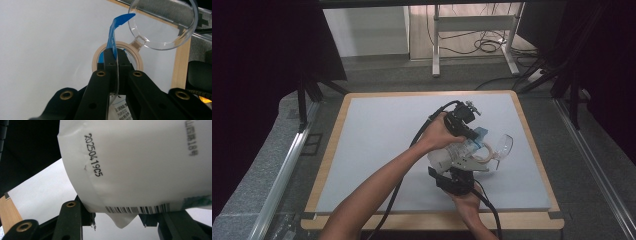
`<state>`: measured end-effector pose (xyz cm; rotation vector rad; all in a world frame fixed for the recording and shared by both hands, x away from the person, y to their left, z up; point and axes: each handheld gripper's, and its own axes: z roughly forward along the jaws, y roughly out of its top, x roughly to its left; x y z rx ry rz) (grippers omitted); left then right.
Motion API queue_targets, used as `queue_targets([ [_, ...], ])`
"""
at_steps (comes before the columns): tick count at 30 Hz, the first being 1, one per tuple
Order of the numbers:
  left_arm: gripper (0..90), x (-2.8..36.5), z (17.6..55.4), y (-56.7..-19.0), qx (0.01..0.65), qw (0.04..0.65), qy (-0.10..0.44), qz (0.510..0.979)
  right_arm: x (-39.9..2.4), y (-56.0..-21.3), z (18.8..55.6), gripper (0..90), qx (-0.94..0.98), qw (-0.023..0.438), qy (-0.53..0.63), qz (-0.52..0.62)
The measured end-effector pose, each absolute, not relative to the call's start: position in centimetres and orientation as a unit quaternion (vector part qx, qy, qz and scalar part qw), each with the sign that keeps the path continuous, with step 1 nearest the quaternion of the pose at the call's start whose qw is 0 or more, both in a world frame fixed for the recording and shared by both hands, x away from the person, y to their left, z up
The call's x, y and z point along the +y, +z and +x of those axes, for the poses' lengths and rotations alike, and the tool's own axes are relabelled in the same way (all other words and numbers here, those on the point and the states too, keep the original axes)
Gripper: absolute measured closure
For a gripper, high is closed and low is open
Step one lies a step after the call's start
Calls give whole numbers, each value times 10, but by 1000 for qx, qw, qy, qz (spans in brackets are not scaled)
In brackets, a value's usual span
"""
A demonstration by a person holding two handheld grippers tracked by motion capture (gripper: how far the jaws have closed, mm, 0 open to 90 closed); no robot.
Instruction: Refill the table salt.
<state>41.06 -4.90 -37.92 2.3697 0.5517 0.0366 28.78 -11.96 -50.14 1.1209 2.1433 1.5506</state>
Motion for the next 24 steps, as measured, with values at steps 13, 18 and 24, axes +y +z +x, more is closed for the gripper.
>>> queue_targets([
  [13,900,-50,409,-381,212,349,13,913,-121,-502,287,553,741,136,532,386],
  [18,900,-50,409,-382,211,349,14,913,-121,-503,287,552,742,137,531,385],
  [24,900,-50,409,-382,210,350,12,913,-120,-504,287,553,743,138,530,385],
])
